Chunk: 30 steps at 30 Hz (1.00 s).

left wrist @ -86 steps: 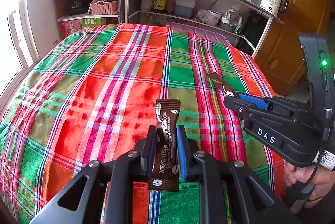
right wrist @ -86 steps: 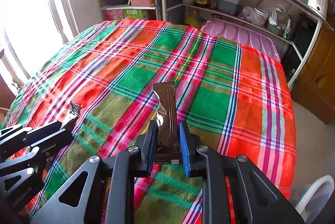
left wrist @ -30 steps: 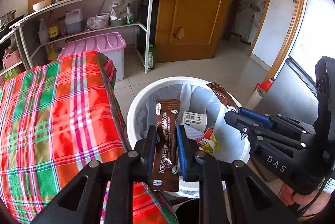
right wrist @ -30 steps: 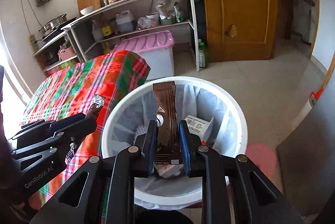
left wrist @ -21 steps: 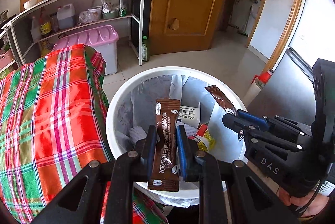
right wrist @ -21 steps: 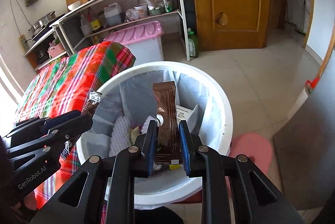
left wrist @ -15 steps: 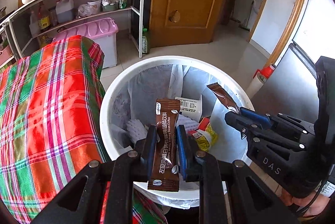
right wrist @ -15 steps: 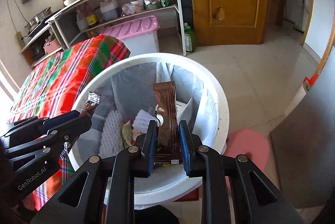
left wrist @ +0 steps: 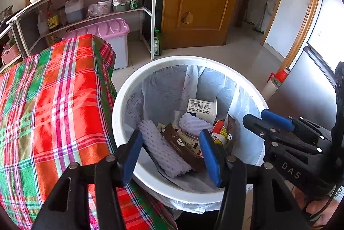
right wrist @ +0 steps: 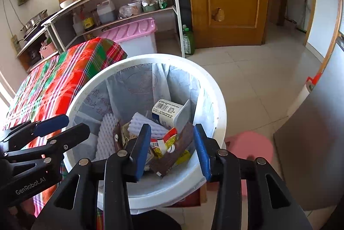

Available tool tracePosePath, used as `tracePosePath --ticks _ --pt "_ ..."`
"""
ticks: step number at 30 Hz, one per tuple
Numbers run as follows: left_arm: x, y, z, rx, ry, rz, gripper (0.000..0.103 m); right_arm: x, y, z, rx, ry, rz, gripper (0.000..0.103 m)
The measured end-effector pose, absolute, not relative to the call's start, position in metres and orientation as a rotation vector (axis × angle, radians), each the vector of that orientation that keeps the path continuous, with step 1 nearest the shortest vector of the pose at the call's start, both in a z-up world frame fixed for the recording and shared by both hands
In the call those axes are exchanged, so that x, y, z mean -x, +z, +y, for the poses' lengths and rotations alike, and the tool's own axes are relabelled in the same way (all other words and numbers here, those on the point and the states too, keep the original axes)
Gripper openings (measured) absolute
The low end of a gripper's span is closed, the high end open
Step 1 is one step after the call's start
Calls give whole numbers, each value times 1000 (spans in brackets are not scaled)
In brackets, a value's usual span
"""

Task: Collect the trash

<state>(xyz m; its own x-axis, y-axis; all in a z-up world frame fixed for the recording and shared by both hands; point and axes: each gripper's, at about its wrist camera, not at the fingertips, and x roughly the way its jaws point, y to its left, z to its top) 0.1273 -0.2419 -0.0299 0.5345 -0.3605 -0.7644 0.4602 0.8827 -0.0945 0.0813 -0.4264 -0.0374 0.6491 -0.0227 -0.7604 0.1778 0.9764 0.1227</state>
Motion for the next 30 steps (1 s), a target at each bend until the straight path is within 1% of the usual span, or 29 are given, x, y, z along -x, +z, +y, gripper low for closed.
tracePosePath --ticks 4,9,19,22,30 --pt "-116 -24 -238 -136 -485 836 61 -73 -34 -421 -203 -108 834 43" --pt "-96 -16 -230 -173 -467 756 61 -51 -21 -408 -196 -113 749 43" --pt "-66 -3 -198 -90 -435 709 62 -2 -4 -389 -196 -172 655 43" --pt "-55 0 -191 -86 -411 692 65 9 -2 -383 -197 -161 640 43" --pt "-36 6 -190 -107 -391 642 67 27 4 -376 -199 -155 600 43"
